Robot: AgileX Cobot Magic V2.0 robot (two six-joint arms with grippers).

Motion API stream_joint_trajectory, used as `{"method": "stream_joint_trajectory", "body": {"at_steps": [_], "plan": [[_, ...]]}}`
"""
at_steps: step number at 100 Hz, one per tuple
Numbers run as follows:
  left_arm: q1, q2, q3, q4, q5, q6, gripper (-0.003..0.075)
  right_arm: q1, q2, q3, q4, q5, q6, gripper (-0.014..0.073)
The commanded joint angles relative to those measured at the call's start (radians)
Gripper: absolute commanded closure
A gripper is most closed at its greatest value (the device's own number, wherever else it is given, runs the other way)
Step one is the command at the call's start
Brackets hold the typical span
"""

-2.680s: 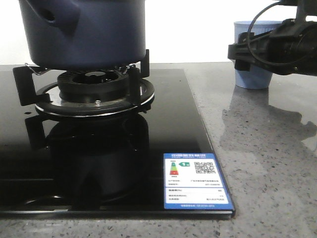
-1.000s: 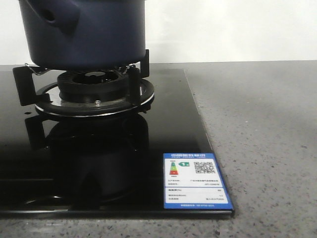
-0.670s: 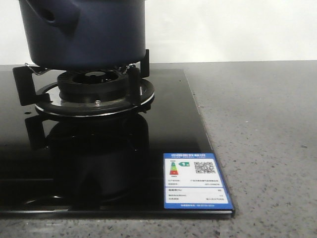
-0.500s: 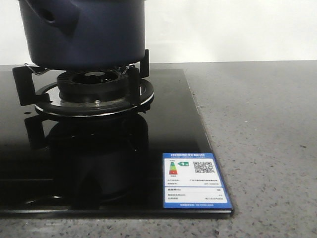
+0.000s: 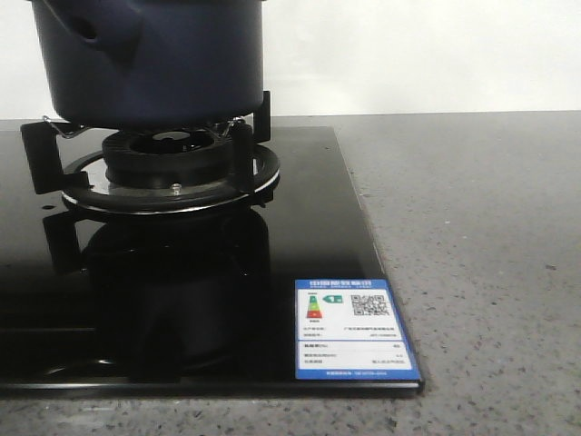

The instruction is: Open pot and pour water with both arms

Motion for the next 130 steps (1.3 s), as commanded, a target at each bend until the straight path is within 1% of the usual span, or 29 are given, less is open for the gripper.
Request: {"method": "stream_joint_trajectory", "body": {"at_steps": [1,52,70,108,130], "plan": [[0.002,-0.026,-0.037,0.001,-0.116,0.001,0.0351,0.005,-0.038,-0.044,-0.095,-0.042,-0.002,0.0242],[0.002,-0.026,-0.037,0.001,-0.116,0.001,0.0351,0.009,-0.008,-0.042,-0.443,-0.062,-0.002,0.0242],[0.002,-0.026,-0.037,0.001,-0.114,0.001,0.0351,0.009,0.0,-0.042,-0.511,-0.067,-0.002,0.0242],[0.002,-0.026,-0.037,0.001,-0.114,0.001,0.0351,0.009,0.0,-0.042,-0.756,-0.082,-0.002,0.0242],[0.002,-0.026,-0.037,0.001,-0.114,0.001,0.0351,0.01,0.0,-0.042,-0.836,-0.086,-0.002,0.0242]]}}
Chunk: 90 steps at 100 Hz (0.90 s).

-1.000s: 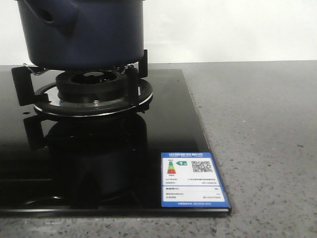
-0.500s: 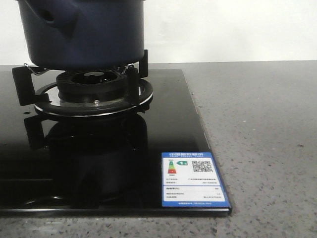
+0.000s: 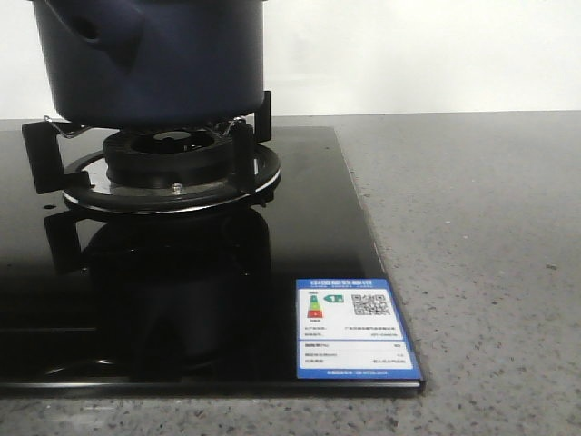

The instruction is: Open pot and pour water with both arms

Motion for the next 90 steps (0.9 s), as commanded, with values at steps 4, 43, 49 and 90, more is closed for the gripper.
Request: {"method": "stream_joint_trajectory", "body": {"at_steps": [4,43,49,90], "plan": [[0.002,-0.026,-0.037,0.001,-0.114,0.001,0.0351,0.003,-0.042,-0.04,-0.081,0.011,-0.002,0.0242],[0.002,-0.026,-0.037,0.001,-0.114,0.001,0.0351,0.009,-0.044,-0.042,-0.137,0.011,-0.002,0.0242],[0.002,-0.026,-0.037,0.001,-0.114,0.001,0.0351,0.013,-0.046,-0.042,-0.142,0.011,-0.002,0.0242],[0.002,-0.026,-0.037,0.001,-0.114,0.001,0.0351,0.02,-0.048,-0.042,-0.142,0.064,0.051,0.0242]]}}
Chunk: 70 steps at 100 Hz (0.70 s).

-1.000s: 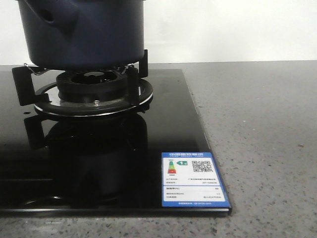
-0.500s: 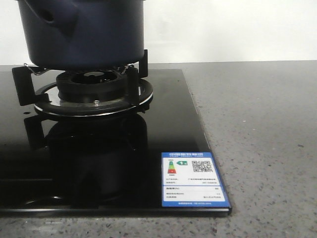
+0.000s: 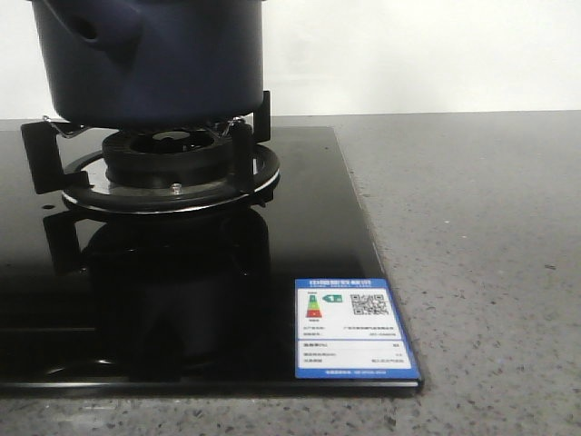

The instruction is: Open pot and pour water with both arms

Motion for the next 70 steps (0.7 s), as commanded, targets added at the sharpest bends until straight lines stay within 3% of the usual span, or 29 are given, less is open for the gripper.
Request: {"method": "stream_joint_trajectory", "body": {"at_steps": [1,15,31,41,51,60,70], "plan": [[0.002,-0.026,-0.037,0.001,-0.114,0.001,0.0351,0.003,-0.048,-0.04,-0.03,0.063,0.055,0.0242],[0.002,-0.026,-0.037,0.001,-0.114,0.001,0.0351,0.003,-0.069,-0.04,-0.03,0.119,0.381,0.0242],[0.002,-0.026,-0.037,0.001,-0.116,0.001,0.0351,0.003,-0.124,-0.04,0.01,0.265,0.654,0.0242],[0.002,-0.026,-0.037,0.001,-0.118,0.001,0.0351,0.001,-0.174,-0.04,0.16,0.353,0.772,0.0242],[0.002,-0.026,-0.037,0.001,-0.118,0.001,0.0351,-0.023,-0.234,-0.032,0.399,0.403,0.824,0.0242],[0.002,-0.026,-0.037,0.001,-0.12,0.001,0.0351,-0.081,-0.299,0.014,0.575,0.372,0.861,0.0242],[0.002,-0.026,-0.037,0.001,-0.12,0.001,0.0351,-0.158,-0.377,0.12,0.62,0.293,0.967,0.0242]]}}
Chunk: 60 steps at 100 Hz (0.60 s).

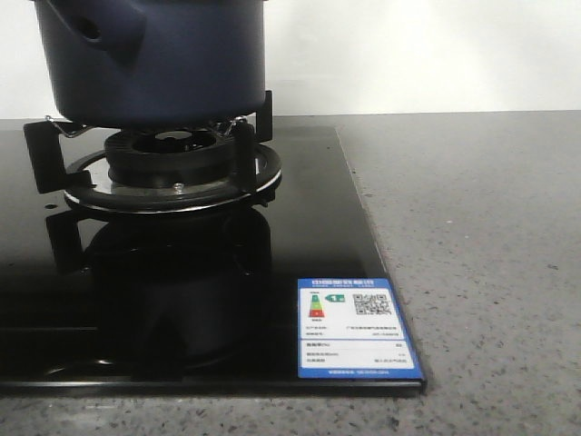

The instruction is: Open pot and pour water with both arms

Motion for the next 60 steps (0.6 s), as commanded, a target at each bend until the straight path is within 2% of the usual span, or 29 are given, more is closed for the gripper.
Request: {"method": "stream_joint_trajectory", "body": {"at_steps": [1,14,28,45,60], "plan": [[0.002,-0.026,-0.037,0.001,-0.116,0.001,0.0351,-0.062,-0.092,0.059,0.028,-0.07,0.102,0.0242],[0.002,-0.026,-0.037,0.001,-0.116,0.001,0.0351,-0.18,-0.191,0.219,0.017,-0.201,0.28,0.0242],[0.002,-0.026,-0.037,0.001,-0.116,0.001,0.0351,-0.295,-0.258,0.372,0.002,-0.357,0.376,0.0242],[0.002,-0.026,-0.037,0.001,-0.116,0.001,0.0351,-0.402,-0.264,0.487,0.002,-0.533,0.407,0.0242],[0.002,-0.026,-0.037,0.001,-0.116,0.001,0.0351,-0.477,-0.223,0.512,0.002,-0.639,0.407,0.0242]]}}
